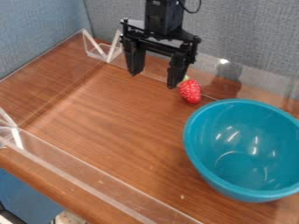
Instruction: Put the strawberry in the blue bowl
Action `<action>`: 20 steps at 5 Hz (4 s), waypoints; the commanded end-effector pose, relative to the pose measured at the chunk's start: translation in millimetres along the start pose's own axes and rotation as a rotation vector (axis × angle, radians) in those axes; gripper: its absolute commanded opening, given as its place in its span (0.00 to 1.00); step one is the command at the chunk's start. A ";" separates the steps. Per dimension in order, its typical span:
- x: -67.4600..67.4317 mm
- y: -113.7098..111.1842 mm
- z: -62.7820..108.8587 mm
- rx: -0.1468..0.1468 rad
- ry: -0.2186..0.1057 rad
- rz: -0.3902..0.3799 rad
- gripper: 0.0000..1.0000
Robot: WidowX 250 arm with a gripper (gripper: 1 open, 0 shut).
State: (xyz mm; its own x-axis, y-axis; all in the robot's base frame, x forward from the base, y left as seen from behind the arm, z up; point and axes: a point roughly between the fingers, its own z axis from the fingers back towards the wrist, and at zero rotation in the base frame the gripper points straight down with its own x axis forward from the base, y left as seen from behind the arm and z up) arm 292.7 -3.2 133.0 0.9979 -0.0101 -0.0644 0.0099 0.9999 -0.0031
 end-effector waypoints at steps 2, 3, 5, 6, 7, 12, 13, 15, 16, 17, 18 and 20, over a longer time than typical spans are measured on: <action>51.6 -7.9 -25.5 -0.004 0.008 -0.053 1.00; 74.5 -18.6 -32.6 -0.019 -0.008 -0.051 1.00; 85.4 -5.9 -34.5 -0.023 -0.043 -0.074 1.00; 103.4 0.5 -42.4 -0.022 -0.057 -0.110 1.00; 117.8 5.8 -52.1 -0.021 -0.057 -0.138 1.00; 95.7 -25.7 -104.5 -0.033 -0.074 -0.294 0.00; 98.9 -35.1 -114.9 -0.033 -0.079 -0.293 0.00; 104.1 -52.7 -127.8 -0.032 -0.090 -0.336 0.00; 105.1 -58.9 -128.0 -0.033 -0.100 -0.372 0.00; 98.9 -60.8 -113.2 -0.031 -0.113 -0.408 0.00; 93.7 -62.0 -99.4 -0.029 -0.125 -0.440 0.00; 87.4 -56.6 -102.1 -0.021 -0.143 -0.534 0.00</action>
State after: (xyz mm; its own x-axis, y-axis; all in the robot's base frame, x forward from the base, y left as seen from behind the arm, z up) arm 377.9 -59.5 27.5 0.8627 -0.4956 0.1008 0.4993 0.8663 -0.0138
